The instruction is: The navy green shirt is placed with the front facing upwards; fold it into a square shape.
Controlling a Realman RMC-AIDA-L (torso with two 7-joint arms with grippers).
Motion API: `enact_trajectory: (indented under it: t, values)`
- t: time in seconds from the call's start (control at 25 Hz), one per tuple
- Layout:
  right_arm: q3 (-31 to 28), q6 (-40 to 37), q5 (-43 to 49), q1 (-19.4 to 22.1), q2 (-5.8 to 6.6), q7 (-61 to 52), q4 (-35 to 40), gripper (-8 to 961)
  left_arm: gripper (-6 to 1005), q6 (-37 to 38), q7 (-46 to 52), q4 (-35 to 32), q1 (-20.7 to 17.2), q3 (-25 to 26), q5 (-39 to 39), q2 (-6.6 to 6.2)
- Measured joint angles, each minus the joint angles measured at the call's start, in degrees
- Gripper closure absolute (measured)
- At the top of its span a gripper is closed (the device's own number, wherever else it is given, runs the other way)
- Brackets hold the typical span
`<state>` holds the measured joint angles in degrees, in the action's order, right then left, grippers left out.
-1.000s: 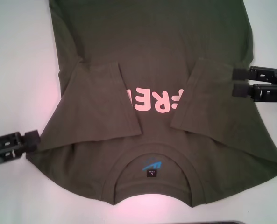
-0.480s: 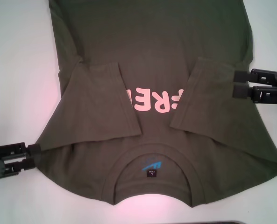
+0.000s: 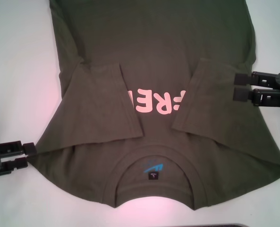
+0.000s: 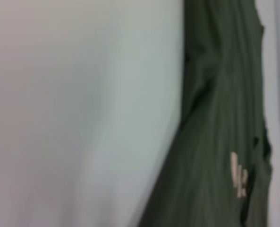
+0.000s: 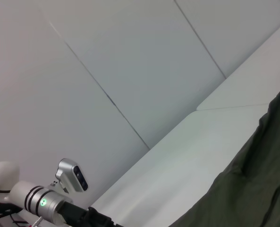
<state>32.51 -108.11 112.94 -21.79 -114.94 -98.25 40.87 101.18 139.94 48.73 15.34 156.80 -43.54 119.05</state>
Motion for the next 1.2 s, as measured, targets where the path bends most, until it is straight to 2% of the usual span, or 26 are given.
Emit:
enact_trajectory:
  t: [1.2]
  values:
    - [0.0,0.0,0.0,0.3,0.02,-0.6,-0.6,42,385,-4.3,5.7,0.0,1.4,-0.6,2.3,0.34]
